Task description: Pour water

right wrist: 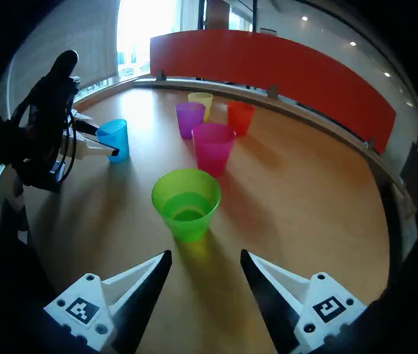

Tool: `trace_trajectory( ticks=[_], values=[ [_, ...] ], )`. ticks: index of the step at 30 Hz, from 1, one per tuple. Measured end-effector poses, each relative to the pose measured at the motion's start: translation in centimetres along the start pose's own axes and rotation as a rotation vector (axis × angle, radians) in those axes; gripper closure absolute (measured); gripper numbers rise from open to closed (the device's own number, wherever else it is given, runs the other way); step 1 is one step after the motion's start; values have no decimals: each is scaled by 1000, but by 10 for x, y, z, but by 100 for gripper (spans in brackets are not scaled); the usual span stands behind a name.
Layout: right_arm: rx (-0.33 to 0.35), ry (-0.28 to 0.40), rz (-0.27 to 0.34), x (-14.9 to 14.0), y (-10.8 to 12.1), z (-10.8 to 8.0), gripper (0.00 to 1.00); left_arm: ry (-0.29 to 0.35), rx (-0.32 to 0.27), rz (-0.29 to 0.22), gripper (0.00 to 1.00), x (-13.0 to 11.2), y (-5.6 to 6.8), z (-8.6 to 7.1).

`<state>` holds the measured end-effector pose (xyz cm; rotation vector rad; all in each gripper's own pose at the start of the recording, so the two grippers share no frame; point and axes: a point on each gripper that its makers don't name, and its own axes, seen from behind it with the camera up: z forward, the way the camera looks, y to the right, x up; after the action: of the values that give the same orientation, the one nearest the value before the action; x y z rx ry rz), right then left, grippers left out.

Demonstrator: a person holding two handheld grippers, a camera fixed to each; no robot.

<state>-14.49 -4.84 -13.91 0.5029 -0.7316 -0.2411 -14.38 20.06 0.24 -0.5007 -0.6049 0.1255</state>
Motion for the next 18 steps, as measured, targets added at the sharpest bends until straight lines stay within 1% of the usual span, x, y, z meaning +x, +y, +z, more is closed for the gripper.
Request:
trace_trajectory(
  ticks=[5,9,14,18],
  values=[
    [-4,7,7,1,1,-2,10,0,5,-1,11,-4,1,-10],
    [-8,17,15,4,2,-5,10,-2,16,-4,11,-9,-1,-18],
    [-18,29,23,7,6,-8,10,-2,38,-25,11,-15,-6,-31],
    [-33,43,35,12,11,-12,10,1,65,-48,10,-21,-15,-42]
  ],
)
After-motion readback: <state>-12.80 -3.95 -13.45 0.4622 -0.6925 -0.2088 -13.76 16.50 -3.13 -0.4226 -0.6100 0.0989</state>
